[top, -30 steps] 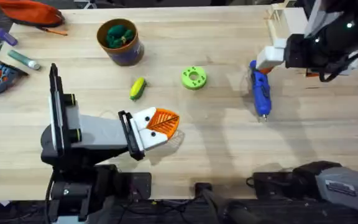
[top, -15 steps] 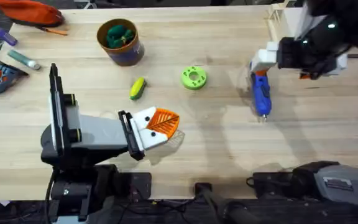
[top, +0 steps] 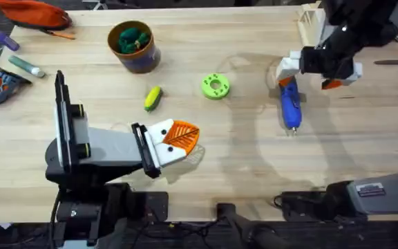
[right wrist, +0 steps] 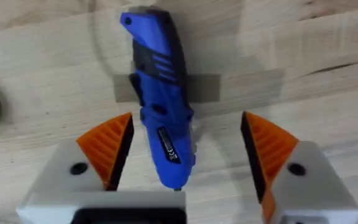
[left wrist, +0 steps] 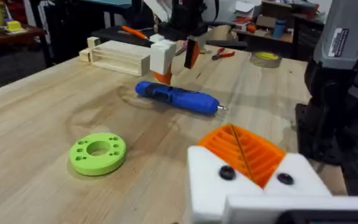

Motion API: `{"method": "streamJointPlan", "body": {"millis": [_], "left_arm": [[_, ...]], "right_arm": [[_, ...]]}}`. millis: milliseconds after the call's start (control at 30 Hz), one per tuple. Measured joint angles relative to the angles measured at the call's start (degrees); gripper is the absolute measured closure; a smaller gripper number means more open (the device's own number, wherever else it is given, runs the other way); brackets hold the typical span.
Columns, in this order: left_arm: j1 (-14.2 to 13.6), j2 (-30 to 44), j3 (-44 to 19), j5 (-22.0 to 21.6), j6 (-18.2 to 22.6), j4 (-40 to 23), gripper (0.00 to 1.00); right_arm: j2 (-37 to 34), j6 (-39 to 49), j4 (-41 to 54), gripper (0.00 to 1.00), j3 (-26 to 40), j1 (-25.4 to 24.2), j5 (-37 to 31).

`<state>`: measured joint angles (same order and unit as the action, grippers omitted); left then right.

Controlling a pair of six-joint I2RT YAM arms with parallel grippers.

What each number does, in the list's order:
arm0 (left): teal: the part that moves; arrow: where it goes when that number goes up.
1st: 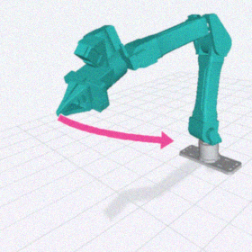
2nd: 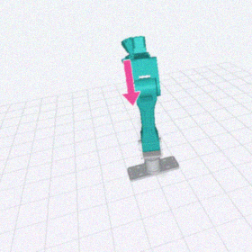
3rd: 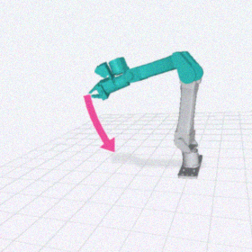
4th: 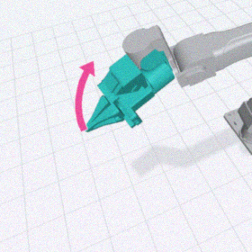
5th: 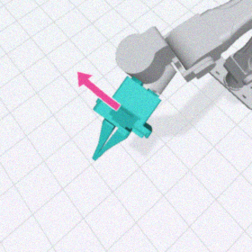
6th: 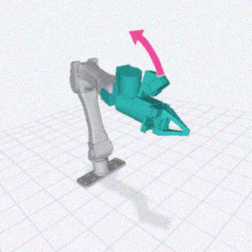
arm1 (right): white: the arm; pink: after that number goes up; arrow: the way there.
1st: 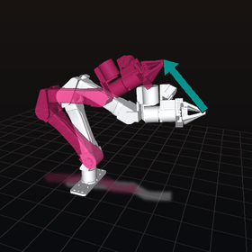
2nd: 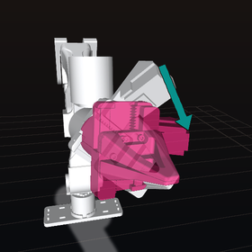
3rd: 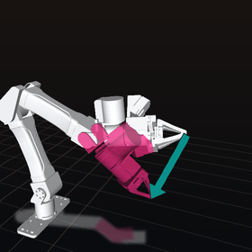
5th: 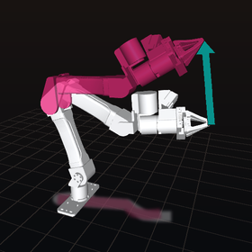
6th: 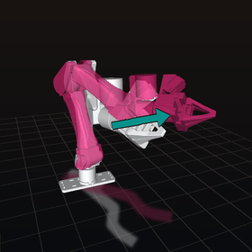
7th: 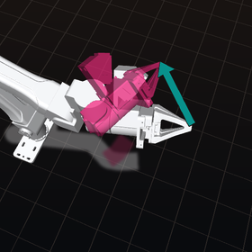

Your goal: Pick up the gripper from the table and insert it into the empty holder that is missing its gripper. Then pick up a screw, insert it into the mounting hole, and use the screwdriver to tighten it. Finally, clean up the table by picking up the vegetable and placing it into the bucket.

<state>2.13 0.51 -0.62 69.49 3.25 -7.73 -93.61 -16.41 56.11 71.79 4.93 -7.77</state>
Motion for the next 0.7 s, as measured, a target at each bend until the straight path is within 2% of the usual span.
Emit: {"method": "streamJointPlan", "body": {"millis": [700], "left_arm": [[0.0,0.01,0.0,0.0,0.0,0.0,0.986]], "right_arm": [[-6.55,5.66,-6.19,0.012,0.0,-0.46,1.62]]}}
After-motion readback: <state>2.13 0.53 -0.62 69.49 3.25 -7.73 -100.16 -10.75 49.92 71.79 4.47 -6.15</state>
